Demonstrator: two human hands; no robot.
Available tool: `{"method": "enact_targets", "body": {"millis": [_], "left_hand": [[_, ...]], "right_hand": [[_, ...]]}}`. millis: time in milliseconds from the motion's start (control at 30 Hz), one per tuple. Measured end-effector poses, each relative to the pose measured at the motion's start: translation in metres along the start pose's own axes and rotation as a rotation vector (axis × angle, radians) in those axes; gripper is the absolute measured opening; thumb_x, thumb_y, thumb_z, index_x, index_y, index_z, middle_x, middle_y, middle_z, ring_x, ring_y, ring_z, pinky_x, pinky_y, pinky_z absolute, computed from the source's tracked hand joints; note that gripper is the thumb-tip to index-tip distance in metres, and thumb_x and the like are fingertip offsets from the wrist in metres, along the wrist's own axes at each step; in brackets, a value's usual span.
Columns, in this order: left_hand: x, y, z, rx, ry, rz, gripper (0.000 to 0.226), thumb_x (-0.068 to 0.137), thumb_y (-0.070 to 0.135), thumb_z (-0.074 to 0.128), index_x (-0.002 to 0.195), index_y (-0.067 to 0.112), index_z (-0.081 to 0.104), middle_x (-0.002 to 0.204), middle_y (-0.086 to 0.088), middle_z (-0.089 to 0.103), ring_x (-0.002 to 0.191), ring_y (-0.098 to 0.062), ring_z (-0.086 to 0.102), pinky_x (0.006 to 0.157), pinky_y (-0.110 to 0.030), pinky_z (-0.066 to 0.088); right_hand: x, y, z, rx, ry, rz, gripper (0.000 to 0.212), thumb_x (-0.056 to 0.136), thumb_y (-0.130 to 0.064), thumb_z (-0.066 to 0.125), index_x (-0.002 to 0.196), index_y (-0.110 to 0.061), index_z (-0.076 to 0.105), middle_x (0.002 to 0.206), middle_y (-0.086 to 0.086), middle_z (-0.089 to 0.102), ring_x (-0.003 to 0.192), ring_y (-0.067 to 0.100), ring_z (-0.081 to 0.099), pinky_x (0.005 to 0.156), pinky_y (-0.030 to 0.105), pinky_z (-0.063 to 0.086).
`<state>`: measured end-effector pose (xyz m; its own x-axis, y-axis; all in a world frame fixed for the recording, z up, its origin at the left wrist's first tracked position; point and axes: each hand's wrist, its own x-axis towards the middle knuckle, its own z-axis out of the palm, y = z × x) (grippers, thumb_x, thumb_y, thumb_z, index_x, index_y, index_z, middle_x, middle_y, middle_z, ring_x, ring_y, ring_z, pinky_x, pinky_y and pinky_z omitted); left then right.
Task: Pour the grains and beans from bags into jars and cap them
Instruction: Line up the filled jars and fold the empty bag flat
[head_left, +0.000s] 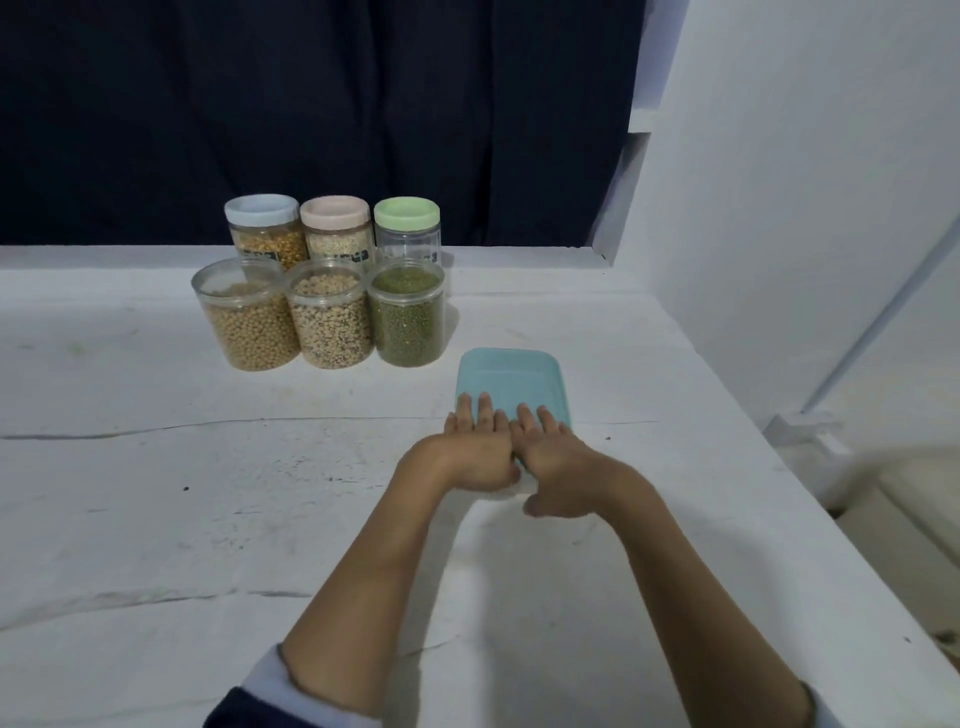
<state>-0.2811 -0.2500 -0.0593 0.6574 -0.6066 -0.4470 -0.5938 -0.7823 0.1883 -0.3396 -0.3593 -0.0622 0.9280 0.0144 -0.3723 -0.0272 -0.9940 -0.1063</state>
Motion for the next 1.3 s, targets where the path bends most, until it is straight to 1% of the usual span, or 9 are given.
{"method": "enact_targets", "body": {"millis": [67,167,233,333,567,733,1033,1200,1300], "left_hand": [[0.004,0.000,-0.002,0.062,0.006,-0.012,0.086,0.095,0.018,0.049,0.147,-0.001,-0.017,0.151,-0.022,-0.030,0.140,-0.038,-0.027,0.119,-0.044,-0.006],[0.021,0.003,0.004,0.038,0.199,-0.040,0.070,0.100,0.014,0.038,0.147,-0.002,-0.012,0.153,-0.023,-0.023,0.143,-0.034,-0.022,0.118,-0.041,-0.007],[0.034,0.004,0.009,0.044,0.335,-0.051,0.062,0.100,0.010,0.029,0.148,-0.002,-0.009,0.155,-0.021,-0.018,0.144,-0.031,-0.018,0.119,-0.038,-0.008],[0.055,-0.001,0.006,0.054,0.416,-0.048,0.061,0.100,0.008,0.028,0.149,-0.001,-0.006,0.157,-0.018,-0.014,0.146,-0.027,-0.014,0.118,-0.035,-0.008],[0.101,-0.013,-0.023,0.049,0.459,-0.075,0.061,0.099,0.009,0.031,0.149,-0.001,-0.003,0.158,-0.018,-0.010,0.147,-0.028,-0.010,0.119,-0.035,-0.007],[0.129,-0.022,-0.045,0.060,0.449,-0.090,0.062,0.099,0.010,0.031,0.149,-0.001,-0.004,0.158,-0.018,-0.009,0.147,-0.027,-0.009,0.118,-0.035,-0.006],[0.167,-0.036,-0.070,0.088,0.430,-0.106,0.064,0.098,0.008,0.032,0.149,0.000,-0.004,0.158,-0.016,-0.010,0.147,-0.026,-0.010,0.120,-0.036,-0.006],[0.171,-0.035,-0.073,0.113,0.402,-0.118,0.064,0.099,0.008,0.032,0.149,-0.001,-0.006,0.158,-0.017,-0.012,0.147,-0.027,-0.010,0.120,-0.036,-0.005],[0.172,-0.033,-0.067,0.096,0.492,-0.130,0.063,0.099,0.007,0.032,0.147,-0.003,-0.007,0.157,-0.019,-0.011,0.146,-0.029,-0.011,0.120,-0.037,-0.004]], "right_hand": [[0.009,-0.005,0.004,-0.038,0.095,0.058,0.078,0.096,-0.012,0.047,0.152,-0.006,-0.007,0.160,0.014,-0.011,0.148,0.031,-0.008,0.119,0.039,0.001],[0.023,0.000,0.005,-0.064,0.236,0.105,0.067,0.099,-0.007,0.036,0.153,-0.008,-0.003,0.161,0.011,-0.005,0.148,0.029,-0.003,0.119,0.038,0.003],[0.034,0.005,0.002,-0.074,0.281,0.116,0.063,0.099,-0.005,0.032,0.152,-0.007,-0.001,0.161,0.012,-0.004,0.148,0.029,-0.002,0.119,0.039,0.003],[0.052,0.013,-0.003,-0.061,0.306,0.136,0.061,0.100,-0.003,0.030,0.152,-0.006,0.000,0.161,0.013,-0.003,0.148,0.030,-0.001,0.119,0.040,0.003],[0.107,0.035,-0.019,-0.072,0.344,0.142,0.060,0.103,-0.015,0.031,0.152,-0.008,-0.004,0.161,0.010,-0.005,0.148,0.027,-0.004,0.119,0.039,-0.003],[0.145,0.047,-0.036,-0.022,0.348,0.144,0.060,0.104,-0.019,0.031,0.153,-0.010,-0.002,0.162,0.005,-0.004,0.149,0.024,-0.003,0.119,0.038,-0.003],[0.190,0.061,-0.053,-0.072,0.345,0.186,0.068,0.101,-0.018,0.042,0.153,-0.011,-0.002,0.162,0.003,-0.002,0.149,0.024,-0.001,0.120,0.039,0.000],[0.192,0.065,-0.053,-0.136,0.365,0.167,0.073,0.099,-0.020,0.047,0.153,-0.011,-0.001,0.161,0.004,-0.001,0.148,0.025,0.002,0.121,0.039,0.005],[0.190,0.067,-0.056,-0.115,0.386,0.142,0.072,0.098,-0.017,0.049,0.153,-0.011,0.003,0.161,0.005,0.003,0.148,0.026,0.006,0.120,0.039,0.009]]}}
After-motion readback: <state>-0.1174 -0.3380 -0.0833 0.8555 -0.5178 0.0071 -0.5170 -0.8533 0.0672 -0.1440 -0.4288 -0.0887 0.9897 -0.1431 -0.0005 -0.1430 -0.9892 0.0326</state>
